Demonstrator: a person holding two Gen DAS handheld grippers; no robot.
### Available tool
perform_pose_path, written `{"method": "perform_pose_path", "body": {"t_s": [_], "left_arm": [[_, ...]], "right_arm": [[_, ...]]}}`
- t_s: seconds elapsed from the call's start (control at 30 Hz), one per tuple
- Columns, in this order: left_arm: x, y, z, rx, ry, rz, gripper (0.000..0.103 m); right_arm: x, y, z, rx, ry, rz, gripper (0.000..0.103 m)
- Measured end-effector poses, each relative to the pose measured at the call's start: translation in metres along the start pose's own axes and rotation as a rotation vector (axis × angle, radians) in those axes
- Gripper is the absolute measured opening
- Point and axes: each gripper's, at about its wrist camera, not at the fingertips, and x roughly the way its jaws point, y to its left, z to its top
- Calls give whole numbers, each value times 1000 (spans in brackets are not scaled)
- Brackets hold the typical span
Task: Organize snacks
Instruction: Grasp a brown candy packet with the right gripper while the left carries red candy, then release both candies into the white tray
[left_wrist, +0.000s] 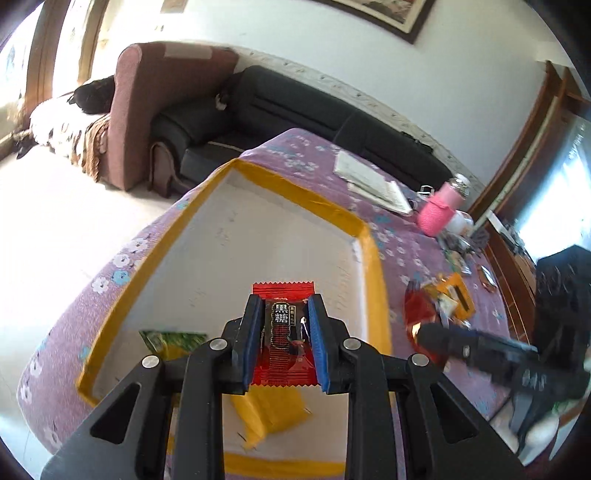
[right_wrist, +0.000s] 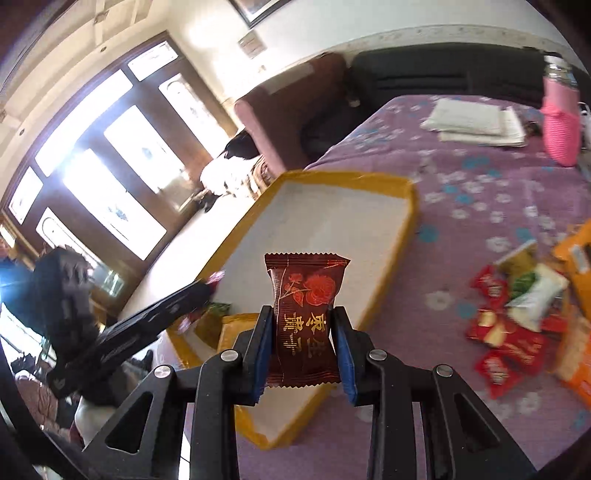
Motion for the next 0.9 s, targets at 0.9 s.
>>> {"method": "perform_pose_path", "body": {"t_s": [0.9], "left_arm": [[-57, -29, -4, -63, -90, -88, 54]], "right_arm": [[27, 18, 0, -27, -7, 5, 45]]}}
